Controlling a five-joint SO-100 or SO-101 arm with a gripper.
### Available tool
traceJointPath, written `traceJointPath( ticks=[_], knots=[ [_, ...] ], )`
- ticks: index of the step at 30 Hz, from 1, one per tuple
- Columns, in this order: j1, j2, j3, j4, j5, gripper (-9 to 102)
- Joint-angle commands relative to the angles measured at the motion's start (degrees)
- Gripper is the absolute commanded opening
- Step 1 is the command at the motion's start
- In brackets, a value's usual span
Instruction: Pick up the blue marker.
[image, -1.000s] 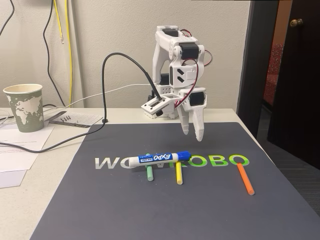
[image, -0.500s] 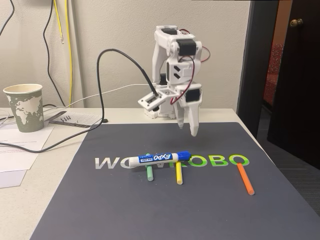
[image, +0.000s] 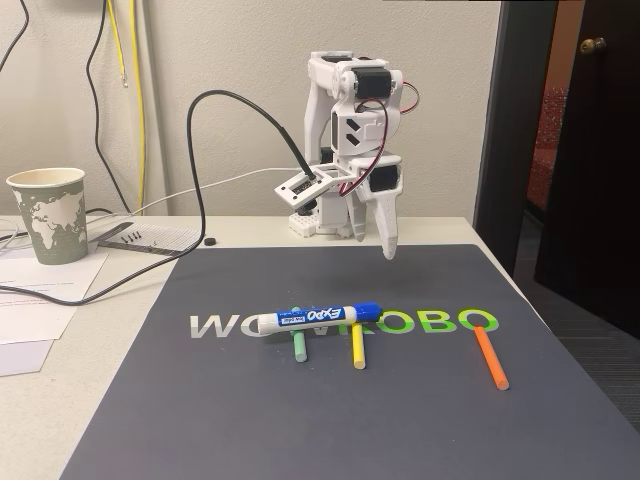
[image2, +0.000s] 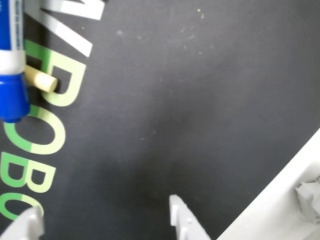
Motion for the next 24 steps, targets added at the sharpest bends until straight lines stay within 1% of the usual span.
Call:
traceJointPath(
  ticks=[1, 13, 24],
  knots=[
    [-0.6, 1.7, -1.5, -0.3, -0.4, 36],
    [-1.3, -2.1, -0.2, -3.8, -0.5, 40],
    [-1.1, -0.3, -0.2, -0.6, -2.3, 40]
  ],
)
